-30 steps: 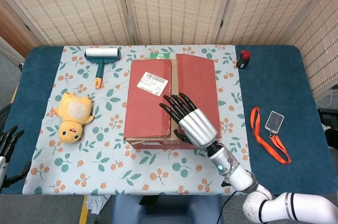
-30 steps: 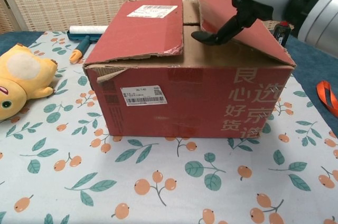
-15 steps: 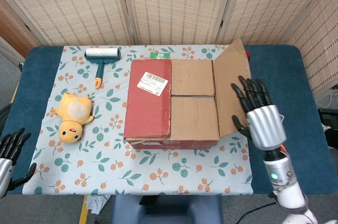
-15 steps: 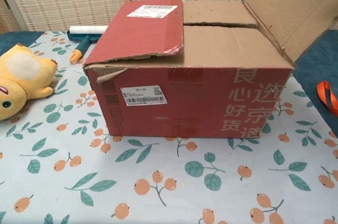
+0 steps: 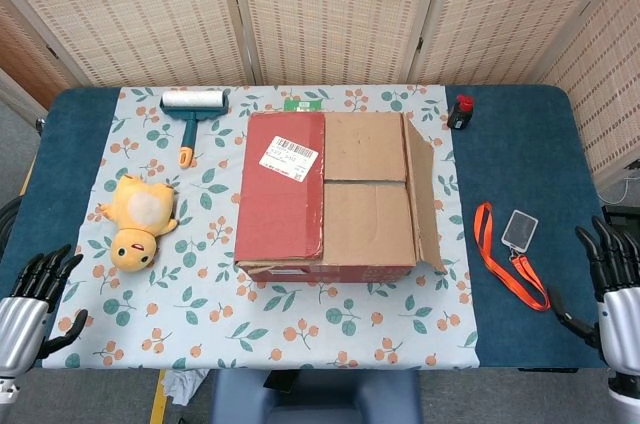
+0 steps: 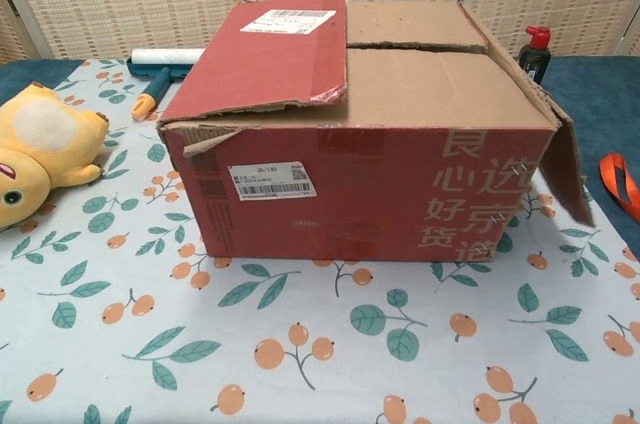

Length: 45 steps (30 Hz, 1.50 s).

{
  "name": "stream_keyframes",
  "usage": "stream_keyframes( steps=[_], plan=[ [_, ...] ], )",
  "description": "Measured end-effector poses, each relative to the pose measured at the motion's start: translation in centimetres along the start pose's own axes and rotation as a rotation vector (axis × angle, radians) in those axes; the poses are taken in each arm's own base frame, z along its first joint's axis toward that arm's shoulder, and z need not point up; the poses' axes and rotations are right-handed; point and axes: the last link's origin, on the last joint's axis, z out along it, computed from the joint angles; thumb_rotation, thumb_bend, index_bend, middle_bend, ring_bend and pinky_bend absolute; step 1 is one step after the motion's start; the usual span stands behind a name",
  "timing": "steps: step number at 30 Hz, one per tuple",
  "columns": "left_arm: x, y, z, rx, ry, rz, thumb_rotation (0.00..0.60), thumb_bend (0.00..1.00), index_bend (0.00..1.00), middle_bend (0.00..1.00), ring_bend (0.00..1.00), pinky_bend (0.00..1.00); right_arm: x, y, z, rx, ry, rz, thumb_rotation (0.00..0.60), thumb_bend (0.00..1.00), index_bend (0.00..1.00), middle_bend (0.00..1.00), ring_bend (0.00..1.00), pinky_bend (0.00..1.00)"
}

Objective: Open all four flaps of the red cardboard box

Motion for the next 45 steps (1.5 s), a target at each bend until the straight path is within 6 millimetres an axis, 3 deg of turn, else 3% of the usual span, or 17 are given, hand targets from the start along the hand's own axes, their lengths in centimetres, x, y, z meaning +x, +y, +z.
stream_keyframes(
  steps=[6, 12, 18, 24, 37, 45],
  plan=[
    [-0.7, 3.0, 0.7, -0.042, -0.026, 0.038, 0.600, 0.46, 0.00, 0.00, 0.04, 0.00, -1.6, 0.8, -0.8, 0.011, -0.054, 0.025, 0.600, 0.42, 0.00, 0.00, 0.00, 0.00],
    [-0.9, 6.9, 3.3, -0.090, -0.052, -0.016, 0.600, 0.45, 0.00, 0.00, 0.06, 0.04, -2.8, 1.5, -1.3, -0.001, -0.233, -0.033, 0.600, 0.42, 0.00, 0.00, 0.00, 0.00],
    [-1.2, 9.6, 5.3, -0.103, -0.001, -0.030, 0.600, 0.45, 0.00, 0.00, 0.05, 0.03, -2.1, 1.6, -1.7, -0.013, -0.396, -0.097, 0.600, 0.42, 0.00, 0.00, 0.00, 0.00],
    [-2.0, 13.3, 6.6, -0.101, 0.031, -0.017, 0.600, 0.45, 0.00, 0.00, 0.04, 0.02, -1.2, 1.4, -1.9, 0.008, -0.390, -0.071, 0.600, 0.42, 0.00, 0.00, 0.00, 0.00],
    [-2.9, 20.8, 9.0, -0.049, -0.029, -0.170, 0.600, 0.45, 0.00, 0.00, 0.01, 0.02, -0.7, 1.4, -2.1, 0.027, -0.388, -0.028, 0.600, 0.42, 0.00, 0.00, 0.00, 0.00],
    [-3.6, 23.4, 10.9, -0.069, -0.079, -0.202, 0.600, 0.40, 0.00, 0.00, 0.00, 0.00, -0.6, 1.5, -2.2, 0.024, -0.397, -0.010, 0.600, 0.42, 0.00, 0.00, 0.00, 0.00]
  ],
)
